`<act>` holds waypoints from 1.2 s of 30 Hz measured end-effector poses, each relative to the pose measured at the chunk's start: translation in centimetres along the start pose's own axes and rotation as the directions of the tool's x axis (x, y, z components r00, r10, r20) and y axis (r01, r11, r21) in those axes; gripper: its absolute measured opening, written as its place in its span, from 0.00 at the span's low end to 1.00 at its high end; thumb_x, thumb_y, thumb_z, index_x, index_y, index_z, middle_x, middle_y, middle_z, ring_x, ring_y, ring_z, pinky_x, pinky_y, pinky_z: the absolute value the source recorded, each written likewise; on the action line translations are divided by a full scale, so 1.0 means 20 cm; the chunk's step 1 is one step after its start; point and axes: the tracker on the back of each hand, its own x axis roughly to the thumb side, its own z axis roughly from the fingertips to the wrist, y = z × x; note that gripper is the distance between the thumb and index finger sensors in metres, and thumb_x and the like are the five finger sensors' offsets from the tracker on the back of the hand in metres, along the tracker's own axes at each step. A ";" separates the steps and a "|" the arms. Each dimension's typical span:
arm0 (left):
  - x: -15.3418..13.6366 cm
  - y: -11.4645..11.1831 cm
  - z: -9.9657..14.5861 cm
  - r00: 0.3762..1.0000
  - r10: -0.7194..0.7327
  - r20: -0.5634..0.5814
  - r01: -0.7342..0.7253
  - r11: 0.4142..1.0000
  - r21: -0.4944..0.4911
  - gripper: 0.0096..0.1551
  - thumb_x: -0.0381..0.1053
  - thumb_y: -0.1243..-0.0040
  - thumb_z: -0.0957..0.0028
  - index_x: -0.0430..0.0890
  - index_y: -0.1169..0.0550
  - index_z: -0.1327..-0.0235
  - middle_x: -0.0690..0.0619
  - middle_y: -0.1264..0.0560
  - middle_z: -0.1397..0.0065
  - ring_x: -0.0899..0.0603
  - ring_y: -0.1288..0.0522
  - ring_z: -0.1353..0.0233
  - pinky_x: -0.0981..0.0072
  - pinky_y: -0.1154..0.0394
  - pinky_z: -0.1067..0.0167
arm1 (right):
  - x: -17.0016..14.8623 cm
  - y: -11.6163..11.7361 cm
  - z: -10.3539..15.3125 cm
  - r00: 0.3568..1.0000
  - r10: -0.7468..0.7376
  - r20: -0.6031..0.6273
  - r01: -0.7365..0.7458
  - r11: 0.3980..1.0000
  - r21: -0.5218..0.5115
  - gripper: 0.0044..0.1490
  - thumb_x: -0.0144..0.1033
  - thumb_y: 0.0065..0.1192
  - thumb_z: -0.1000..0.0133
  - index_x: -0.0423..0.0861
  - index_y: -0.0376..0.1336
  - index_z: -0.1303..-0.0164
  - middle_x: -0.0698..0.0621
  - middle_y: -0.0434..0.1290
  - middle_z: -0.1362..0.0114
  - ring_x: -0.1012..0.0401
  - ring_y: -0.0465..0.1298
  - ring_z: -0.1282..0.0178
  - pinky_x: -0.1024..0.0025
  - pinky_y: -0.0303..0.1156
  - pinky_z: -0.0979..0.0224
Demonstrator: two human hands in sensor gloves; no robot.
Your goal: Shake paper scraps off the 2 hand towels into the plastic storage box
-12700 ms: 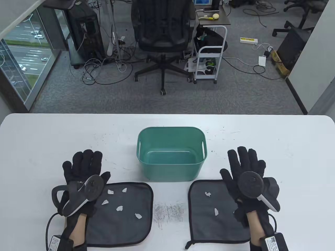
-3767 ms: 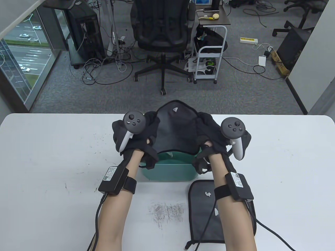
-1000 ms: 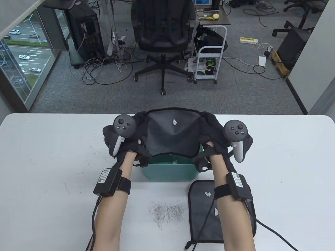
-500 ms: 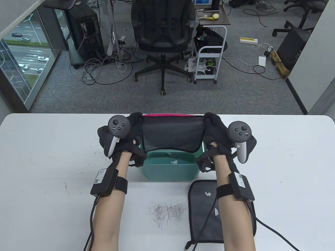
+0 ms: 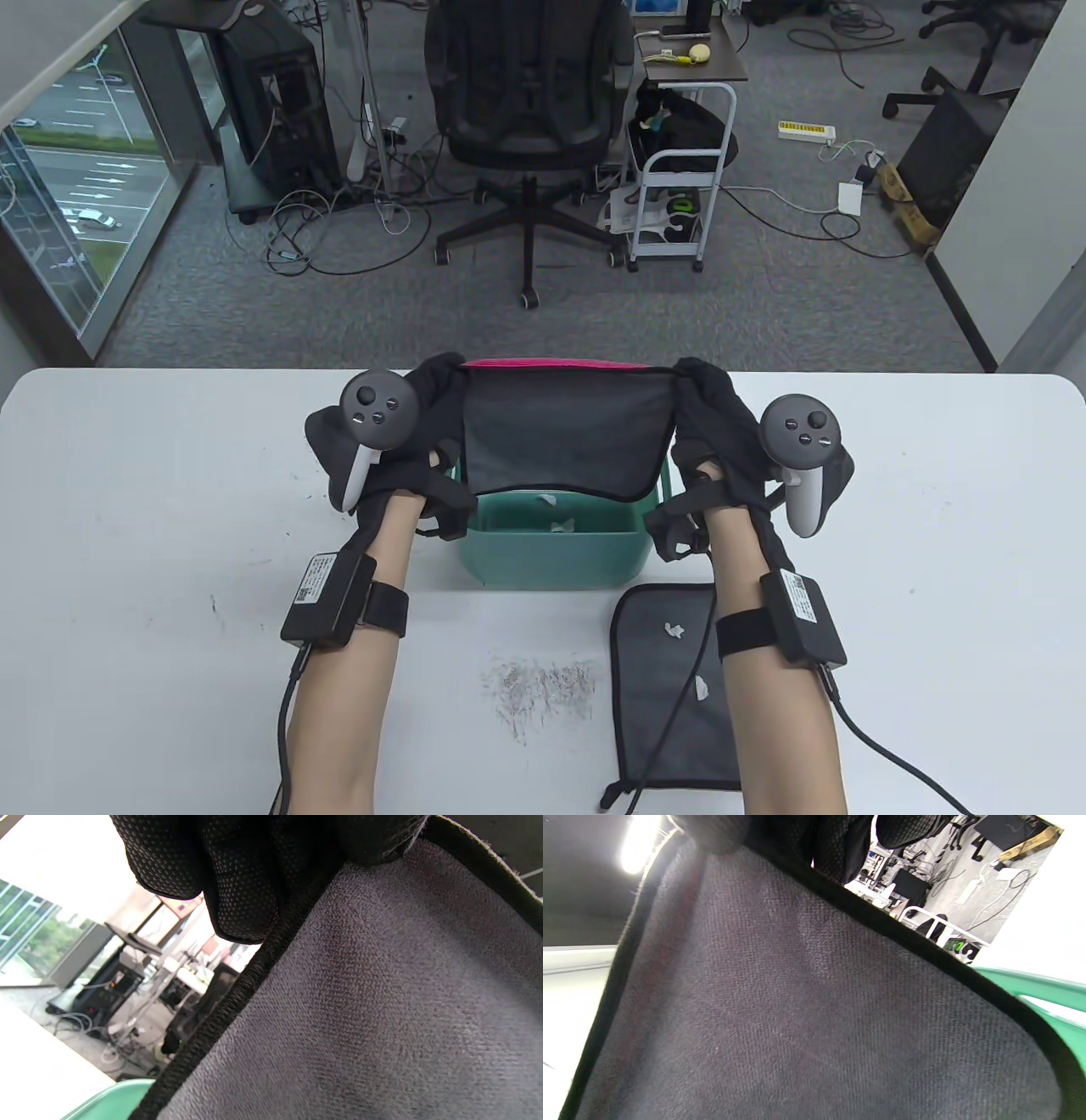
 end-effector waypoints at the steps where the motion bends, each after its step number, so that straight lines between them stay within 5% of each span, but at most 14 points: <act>1: 0.01 0.02 0.01 1.000 0.014 0.008 -0.014 1.000 0.011 0.21 0.61 0.45 0.44 0.64 0.21 0.39 0.59 0.15 0.37 0.49 0.14 0.39 0.49 0.21 0.36 | 0.02 -0.01 0.01 1.000 -0.011 0.015 0.011 1.000 0.002 0.22 0.46 0.63 0.44 0.58 0.70 0.39 0.50 0.77 0.33 0.48 0.77 0.33 0.41 0.65 0.28; 16: 0.10 0.36 0.22 0.993 -0.007 0.117 -0.005 0.995 0.096 0.21 0.61 0.45 0.44 0.62 0.21 0.39 0.58 0.14 0.39 0.50 0.13 0.42 0.49 0.21 0.37 | 0.25 -0.08 0.22 0.981 -0.071 0.181 0.060 0.996 0.061 0.23 0.46 0.63 0.44 0.57 0.70 0.39 0.50 0.78 0.34 0.48 0.79 0.36 0.42 0.67 0.29; 36: -0.39 0.56 0.52 0.997 -0.061 0.057 0.065 0.996 -0.055 0.22 0.59 0.47 0.42 0.59 0.22 0.37 0.57 0.13 0.41 0.49 0.13 0.44 0.49 0.21 0.37 | 0.26 0.29 0.48 0.979 0.015 0.201 -0.091 0.923 0.374 0.23 0.45 0.62 0.43 0.55 0.69 0.38 0.47 0.80 0.37 0.51 0.84 0.44 0.45 0.73 0.35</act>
